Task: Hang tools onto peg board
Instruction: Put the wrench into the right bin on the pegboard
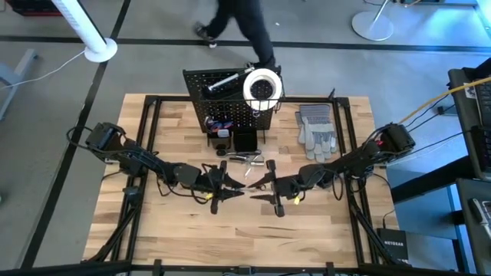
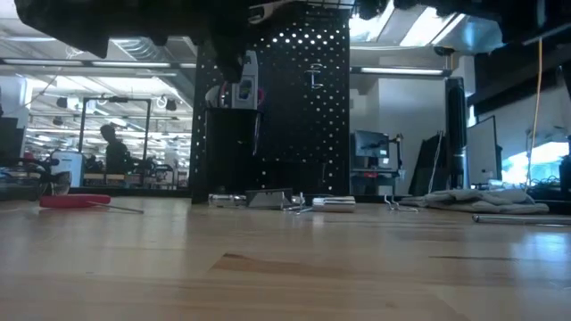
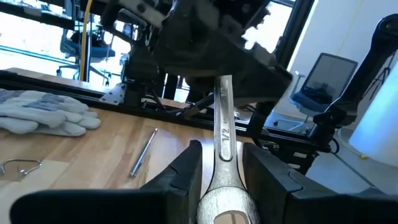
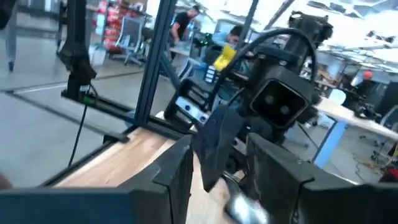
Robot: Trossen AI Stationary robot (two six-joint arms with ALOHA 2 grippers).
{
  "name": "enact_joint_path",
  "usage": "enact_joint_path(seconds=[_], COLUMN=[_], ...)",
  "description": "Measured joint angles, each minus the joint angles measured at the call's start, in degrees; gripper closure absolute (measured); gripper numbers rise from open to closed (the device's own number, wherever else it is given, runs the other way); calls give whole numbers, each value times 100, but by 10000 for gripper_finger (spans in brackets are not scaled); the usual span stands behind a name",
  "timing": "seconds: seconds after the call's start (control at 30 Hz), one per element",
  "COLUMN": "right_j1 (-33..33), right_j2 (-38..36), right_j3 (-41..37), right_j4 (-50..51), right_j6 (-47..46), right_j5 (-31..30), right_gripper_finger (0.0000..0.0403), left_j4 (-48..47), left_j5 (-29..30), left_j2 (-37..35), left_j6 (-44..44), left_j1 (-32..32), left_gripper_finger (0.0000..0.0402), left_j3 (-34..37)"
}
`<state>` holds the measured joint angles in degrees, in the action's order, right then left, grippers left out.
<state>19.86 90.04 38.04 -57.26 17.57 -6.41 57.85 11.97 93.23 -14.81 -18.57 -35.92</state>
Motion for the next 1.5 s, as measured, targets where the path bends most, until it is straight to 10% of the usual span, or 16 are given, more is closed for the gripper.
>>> enact_joint_path(seconds=[0.77, 1.03, 1.5], right_j1=[0, 0, -277], right_j2=[-2, -384, -577], right_j3=[131, 131, 133], right_j4=[666, 1484, 3121], right_j6=[80, -636, -2198], right_j5=[-462, -734, -843], right_gripper_finger=[386, 388, 388], left_j4=[76, -1614, -2692], left_j5=[-97, -68, 238], left_j2=[-5, -444, -1119], left_j6=[-182, -115, 22], left_j1=[106, 316, 370], left_gripper_finger=[288, 204, 214], left_j3=[-4, -7, -149])
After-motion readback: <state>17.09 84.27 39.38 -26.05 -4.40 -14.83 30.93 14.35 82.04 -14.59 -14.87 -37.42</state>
